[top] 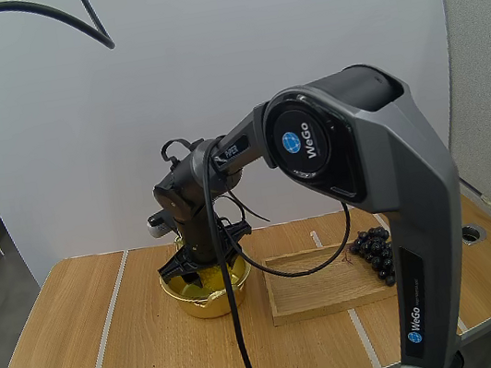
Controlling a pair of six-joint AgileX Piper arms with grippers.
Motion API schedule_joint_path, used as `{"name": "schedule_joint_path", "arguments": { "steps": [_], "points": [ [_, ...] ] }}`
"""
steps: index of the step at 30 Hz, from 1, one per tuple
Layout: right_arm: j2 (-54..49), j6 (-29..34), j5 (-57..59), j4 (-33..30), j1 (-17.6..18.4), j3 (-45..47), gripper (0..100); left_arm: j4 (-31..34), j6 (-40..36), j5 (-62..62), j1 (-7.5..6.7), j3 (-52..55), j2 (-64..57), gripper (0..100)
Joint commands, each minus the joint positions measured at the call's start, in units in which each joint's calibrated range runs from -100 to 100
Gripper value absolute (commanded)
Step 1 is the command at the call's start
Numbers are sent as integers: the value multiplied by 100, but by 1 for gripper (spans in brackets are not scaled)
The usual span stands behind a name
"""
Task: Open the pot, put the pineapple inside, and close it
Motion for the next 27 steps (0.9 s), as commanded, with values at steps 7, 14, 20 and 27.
{"name": "schedule_joint_path", "arguments": {
  "steps": [7, 14, 20, 27],
  "points": [
    [362, -284, -85, 218, -18, -29, 33, 18, -56, -181, -16, -57, -50, 0],
    [362, -284, 23, 218, -18, -29, 100, 18, -56, -181, -16, -57, -50, 0],
    [156, -284, 190, 226, -18, -29, 100, 18, -56, -181, -16, -57, -50, 0],
    [-659, -284, 532, 226, -6, -29, 100, 18, -56, -181, -16, -57, -50, 0]
  ]
}}
